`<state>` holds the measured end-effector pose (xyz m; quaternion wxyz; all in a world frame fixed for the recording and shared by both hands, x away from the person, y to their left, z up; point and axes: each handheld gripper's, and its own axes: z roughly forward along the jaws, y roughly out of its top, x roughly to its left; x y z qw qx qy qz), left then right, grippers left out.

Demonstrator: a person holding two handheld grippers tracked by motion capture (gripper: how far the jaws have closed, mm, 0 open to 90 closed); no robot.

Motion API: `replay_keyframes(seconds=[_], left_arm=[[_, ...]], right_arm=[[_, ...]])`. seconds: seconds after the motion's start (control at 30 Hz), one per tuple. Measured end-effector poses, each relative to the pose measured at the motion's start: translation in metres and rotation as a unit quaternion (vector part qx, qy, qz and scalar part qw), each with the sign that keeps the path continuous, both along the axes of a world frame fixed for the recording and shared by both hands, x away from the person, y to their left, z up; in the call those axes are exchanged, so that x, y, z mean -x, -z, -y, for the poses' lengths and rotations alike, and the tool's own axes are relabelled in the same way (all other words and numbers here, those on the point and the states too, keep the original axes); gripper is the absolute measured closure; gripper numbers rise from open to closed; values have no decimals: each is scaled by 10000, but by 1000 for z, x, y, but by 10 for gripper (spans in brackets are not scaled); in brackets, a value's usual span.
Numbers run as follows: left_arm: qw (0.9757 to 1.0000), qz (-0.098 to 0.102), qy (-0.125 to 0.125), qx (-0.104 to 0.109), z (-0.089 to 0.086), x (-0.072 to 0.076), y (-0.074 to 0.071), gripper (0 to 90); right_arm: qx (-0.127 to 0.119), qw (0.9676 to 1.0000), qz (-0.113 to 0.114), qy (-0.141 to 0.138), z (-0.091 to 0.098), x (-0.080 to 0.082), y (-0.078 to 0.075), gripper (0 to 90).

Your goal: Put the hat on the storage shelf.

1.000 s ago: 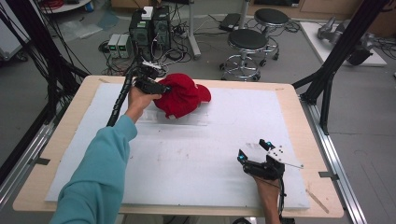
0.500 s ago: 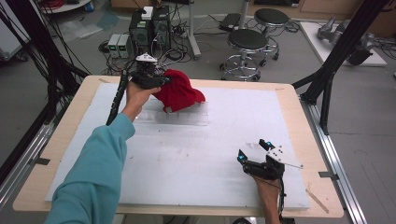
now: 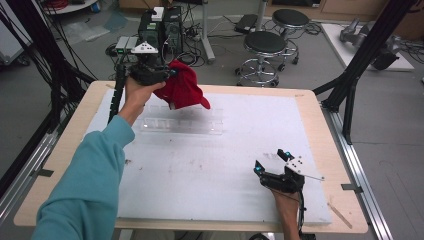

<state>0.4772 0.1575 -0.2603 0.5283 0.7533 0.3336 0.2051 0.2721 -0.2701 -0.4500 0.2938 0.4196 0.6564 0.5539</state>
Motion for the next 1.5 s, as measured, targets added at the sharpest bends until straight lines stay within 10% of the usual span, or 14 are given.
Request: replay_keyframes(seconds=[0.47, 0.87, 1.1, 1.5], left_arm=[[9969, 71, 786, -60, -10, 41, -39, 857], [9807, -115, 1933, -271, -11, 88, -49, 857], [9772, -151, 2095, -298, -16, 106, -38, 857], [9644, -199, 2595, -474, -19, 131, -20, 856]], right_arm=[[-17, 10000, -19, -80, 0, 0, 0, 52], [94, 9996, 22, -283, -1, -1, -1, 52], [121, 9983, -81, -563, -5, -2, -17, 53], [59, 9848, 175, -1728, -37, -12, -73, 53]])
